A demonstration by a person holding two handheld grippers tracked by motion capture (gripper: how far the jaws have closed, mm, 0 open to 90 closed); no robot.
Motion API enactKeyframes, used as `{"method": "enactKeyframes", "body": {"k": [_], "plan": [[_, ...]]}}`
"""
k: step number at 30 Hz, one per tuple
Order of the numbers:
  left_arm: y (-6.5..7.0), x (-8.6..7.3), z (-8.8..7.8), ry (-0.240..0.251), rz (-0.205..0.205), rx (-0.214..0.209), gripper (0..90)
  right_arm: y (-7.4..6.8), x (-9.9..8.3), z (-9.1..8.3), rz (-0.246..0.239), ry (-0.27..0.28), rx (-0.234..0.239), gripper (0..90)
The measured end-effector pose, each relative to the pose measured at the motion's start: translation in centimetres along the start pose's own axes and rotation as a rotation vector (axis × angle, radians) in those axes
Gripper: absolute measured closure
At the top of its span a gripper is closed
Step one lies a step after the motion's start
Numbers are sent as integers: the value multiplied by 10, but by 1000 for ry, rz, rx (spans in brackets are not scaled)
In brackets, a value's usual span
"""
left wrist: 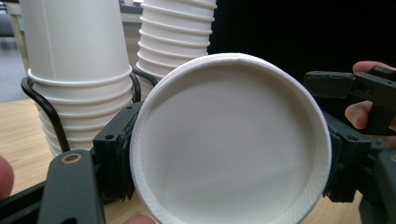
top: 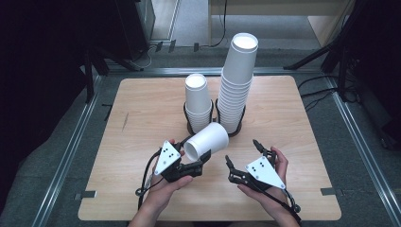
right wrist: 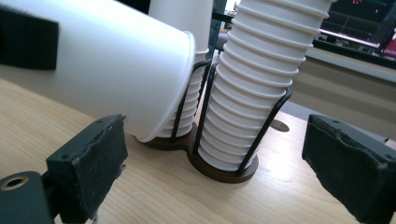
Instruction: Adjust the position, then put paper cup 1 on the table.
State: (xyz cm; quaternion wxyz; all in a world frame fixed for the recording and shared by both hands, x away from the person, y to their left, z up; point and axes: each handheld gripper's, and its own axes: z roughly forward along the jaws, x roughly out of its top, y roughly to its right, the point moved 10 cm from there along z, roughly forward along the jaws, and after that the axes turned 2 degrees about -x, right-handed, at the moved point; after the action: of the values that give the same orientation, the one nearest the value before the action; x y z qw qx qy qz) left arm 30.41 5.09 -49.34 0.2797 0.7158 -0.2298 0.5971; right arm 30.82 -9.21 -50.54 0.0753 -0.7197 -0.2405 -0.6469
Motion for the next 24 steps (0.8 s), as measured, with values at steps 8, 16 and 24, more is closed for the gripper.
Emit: {"method": "enactKeyframes", "body": {"k": [8, 16, 24], "plan": [[0, 0, 0, 21, -7, 4, 227, -2, 0, 0, 146, -29, 35, 111], [-1, 0, 0, 46, -19, 3, 225, -13, 3, -2, 407, -86, 116, 134], [3, 3, 0, 76, -17, 5, 225, -22, 8, -7, 527, -119, 164, 29]]}}
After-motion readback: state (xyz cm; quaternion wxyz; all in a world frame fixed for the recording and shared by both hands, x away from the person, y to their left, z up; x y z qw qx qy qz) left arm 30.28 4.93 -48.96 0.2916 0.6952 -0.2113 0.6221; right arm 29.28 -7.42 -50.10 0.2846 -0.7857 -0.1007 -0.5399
